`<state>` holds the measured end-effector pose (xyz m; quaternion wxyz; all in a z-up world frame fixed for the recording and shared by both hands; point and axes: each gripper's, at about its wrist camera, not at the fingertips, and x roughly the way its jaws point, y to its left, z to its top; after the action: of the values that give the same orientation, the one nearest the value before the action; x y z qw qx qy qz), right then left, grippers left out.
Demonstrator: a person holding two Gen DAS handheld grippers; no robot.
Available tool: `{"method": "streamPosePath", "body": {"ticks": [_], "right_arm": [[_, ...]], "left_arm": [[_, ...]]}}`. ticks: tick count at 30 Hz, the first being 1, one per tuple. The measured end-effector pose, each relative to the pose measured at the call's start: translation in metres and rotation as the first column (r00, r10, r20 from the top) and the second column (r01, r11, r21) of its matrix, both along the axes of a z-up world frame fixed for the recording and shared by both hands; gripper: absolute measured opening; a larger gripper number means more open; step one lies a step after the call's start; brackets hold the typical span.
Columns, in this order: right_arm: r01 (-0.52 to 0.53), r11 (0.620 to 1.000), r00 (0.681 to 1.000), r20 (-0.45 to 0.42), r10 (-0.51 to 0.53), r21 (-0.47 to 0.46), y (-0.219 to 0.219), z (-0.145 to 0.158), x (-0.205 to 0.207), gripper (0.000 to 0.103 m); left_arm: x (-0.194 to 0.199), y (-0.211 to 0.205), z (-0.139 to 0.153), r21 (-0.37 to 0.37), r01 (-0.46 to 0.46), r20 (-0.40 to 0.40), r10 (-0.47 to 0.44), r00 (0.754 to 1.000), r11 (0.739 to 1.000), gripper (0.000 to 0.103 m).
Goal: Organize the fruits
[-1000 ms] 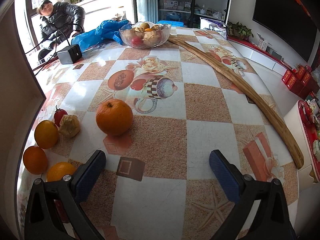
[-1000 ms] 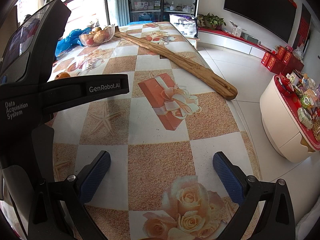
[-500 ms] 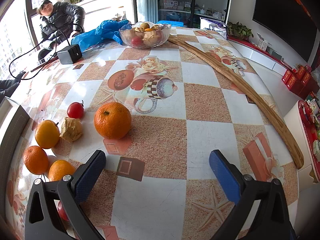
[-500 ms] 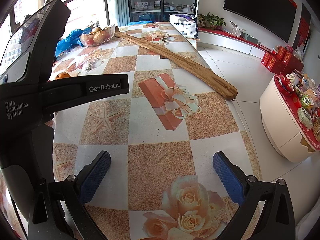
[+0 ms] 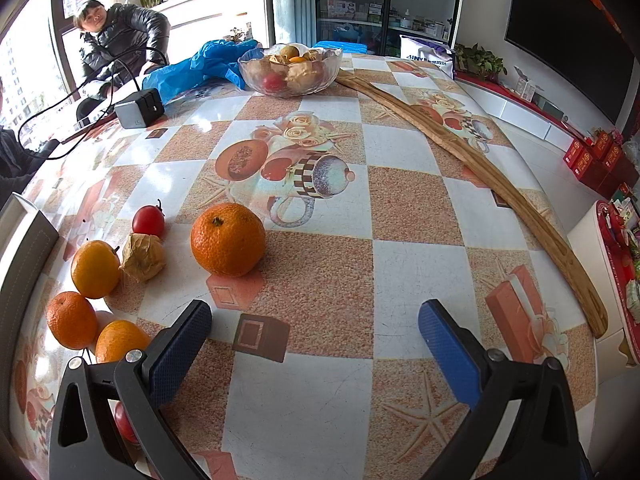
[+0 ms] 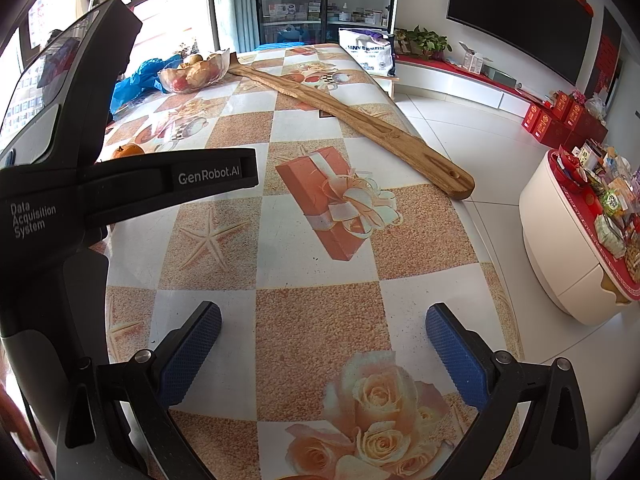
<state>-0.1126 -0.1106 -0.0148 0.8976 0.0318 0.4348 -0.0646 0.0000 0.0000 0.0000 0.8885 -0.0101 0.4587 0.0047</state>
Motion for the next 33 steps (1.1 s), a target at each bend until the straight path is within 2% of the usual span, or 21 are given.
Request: {"method": "streamPosePath", "body": {"ticks": [16, 17, 20, 23, 24, 25, 29, 33], "right_arm": [[0.0, 1.0, 1.0, 0.0, 0.0, 0.001, 0.0, 0.0, 0.0, 0.103], [0.0, 1.0, 1.0, 0.0, 0.0, -0.001, 0.0, 0.0, 0.0, 0.103], [-0.001, 1.0, 1.0, 0.001, 0.001, 0.002, 0.0, 0.0, 0.0, 0.103], [-0.003, 1.0, 1.0, 0.007, 0.003, -0.001, 0.0, 0.0, -0.005, 0.103], [-0.003, 1.0, 0.999, -0.038, 0.002, -0.028, 0.0, 0.0, -0.002, 0.103], [-0.003, 1.0, 0.999, -0.037, 0.002, -0.027, 0.0, 0.0, -0.002, 0.103], [-0.003, 1.0, 1.0, -0.027, 0.003, -0.012, -0.001, 0.0, -0.002, 0.103], [-0.003, 1.0, 1.0, -0.025, 0.003, -0.004, -0.001, 0.0, -0.002, 0.103]], "left_arm": [[0.002, 0.0, 0.0, 0.002, 0.013, 0.001, -0.013, 1.0, 1.0, 0.103], [0.003, 0.0, 0.001, 0.007, 0.026, 0.001, -0.026, 1.0, 1.0, 0.103], [-0.001, 0.003, 0.013, 0.084, 0.009, 0.031, -0.012, 0.999, 0.996, 0.103], [-0.03, 0.019, 0.039, 0.12, 0.034, 0.124, -0.049, 0.991, 0.992, 0.103], [-0.041, 0.028, 0.048, 0.125, 0.042, 0.152, -0.061, 0.987, 0.991, 0.103], [-0.053, 0.039, 0.055, 0.118, 0.047, 0.173, -0.068, 0.983, 0.992, 0.103], [-0.102, 0.089, 0.066, 0.074, 0.041, 0.164, -0.053, 0.985, 0.996, 0.103], [-0.142, 0.131, 0.042, 0.103, -0.012, 0.116, 0.0, 0.993, 0.995, 0.103]]}}
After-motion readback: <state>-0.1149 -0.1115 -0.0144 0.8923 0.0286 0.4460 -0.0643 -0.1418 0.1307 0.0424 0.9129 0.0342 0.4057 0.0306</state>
